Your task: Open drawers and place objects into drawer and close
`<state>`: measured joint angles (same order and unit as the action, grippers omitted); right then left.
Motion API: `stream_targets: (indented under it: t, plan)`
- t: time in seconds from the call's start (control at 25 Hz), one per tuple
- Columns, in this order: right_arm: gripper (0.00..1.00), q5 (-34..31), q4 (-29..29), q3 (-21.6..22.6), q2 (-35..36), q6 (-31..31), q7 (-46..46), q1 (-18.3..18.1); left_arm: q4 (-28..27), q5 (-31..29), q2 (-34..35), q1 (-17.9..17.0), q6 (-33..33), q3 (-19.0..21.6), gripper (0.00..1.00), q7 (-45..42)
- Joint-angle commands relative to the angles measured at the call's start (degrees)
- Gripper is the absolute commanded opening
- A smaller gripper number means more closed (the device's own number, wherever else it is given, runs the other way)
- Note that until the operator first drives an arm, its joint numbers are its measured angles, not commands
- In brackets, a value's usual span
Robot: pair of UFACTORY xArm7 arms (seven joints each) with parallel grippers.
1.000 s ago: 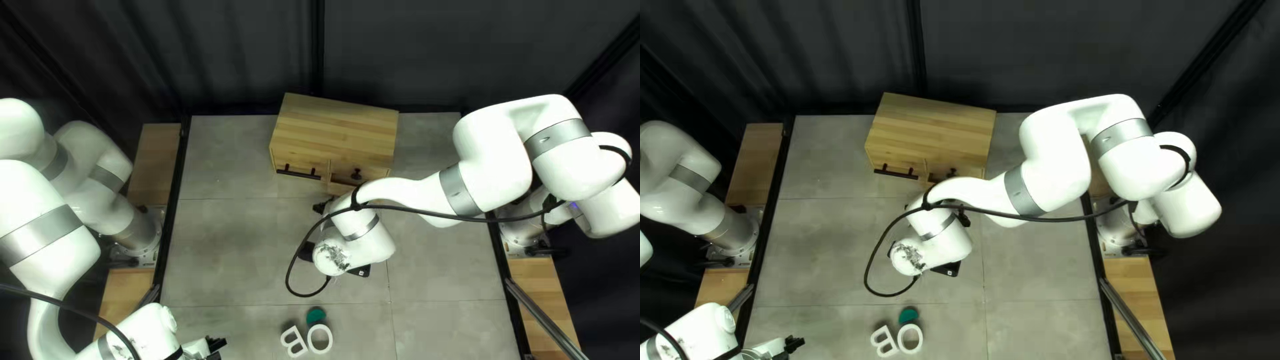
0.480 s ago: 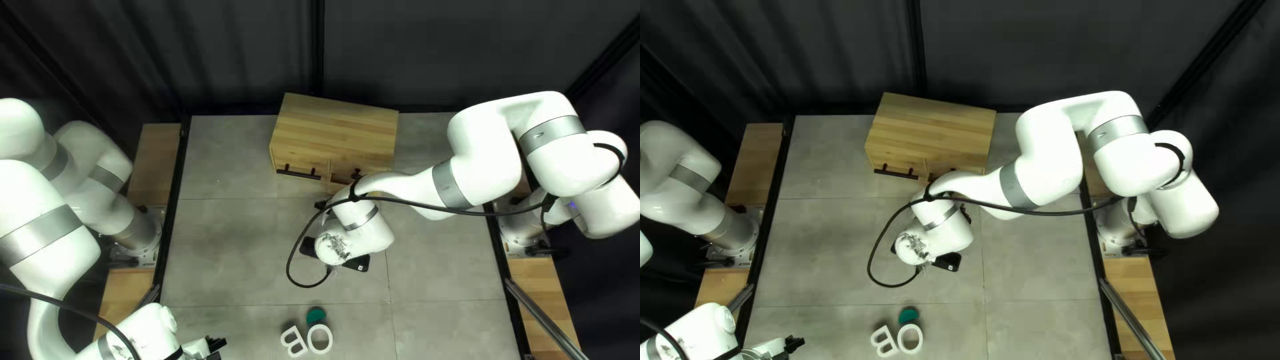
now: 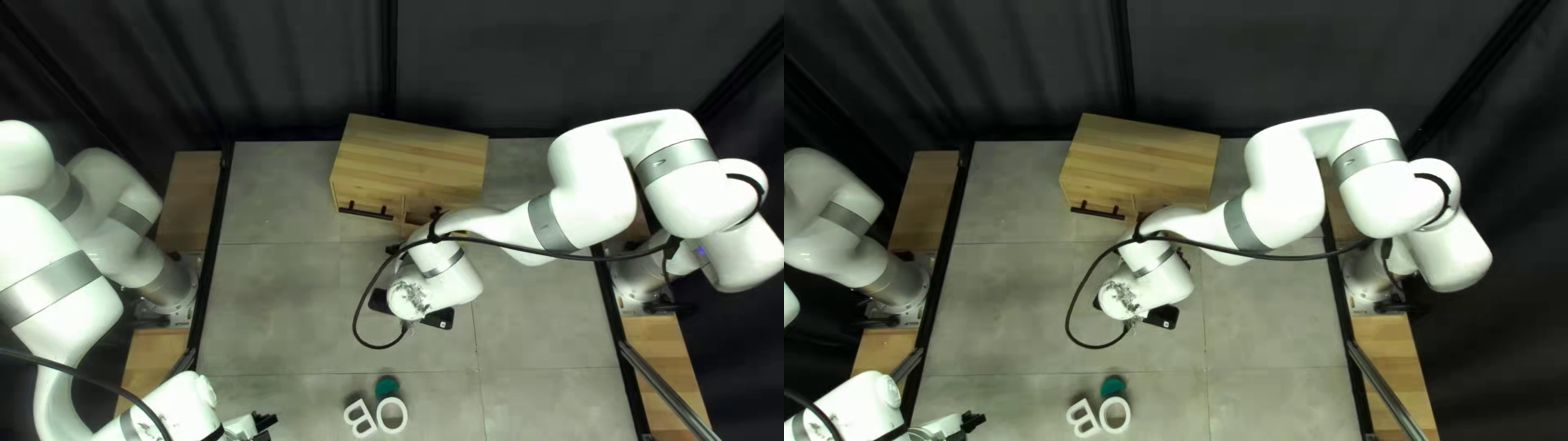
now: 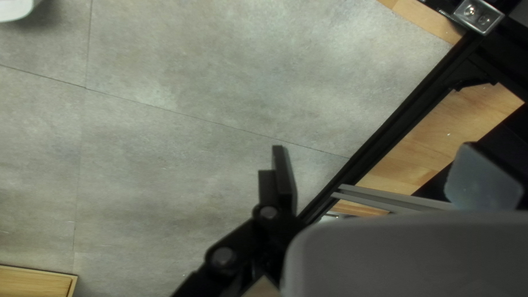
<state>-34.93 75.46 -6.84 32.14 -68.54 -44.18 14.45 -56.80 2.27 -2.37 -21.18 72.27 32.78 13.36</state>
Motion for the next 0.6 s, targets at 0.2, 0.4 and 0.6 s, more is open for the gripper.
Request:
stream_targets:
  t: [0.2,0.4,0.6]
  plan:
    - [0.37,-0.2,-0.5,0.0,-0.2,0.0,-0.1,0.0,0.0,0.0,0.0,0.0,0.0,0.0,1.0,0.0]
    - [0.96,-0.4,-1.2,0.0,-0.5,0.1,-0.1,0.2,0.0,0.0,0.0,0.0,0.0,0.0,1.0,0.0]
    - [1.0,-0.6,-1.7,0.0,-0.7,0.3,0.2,0.3,0.0,0.0,0.0,0.0,0.0,0.0,1.0,0.0]
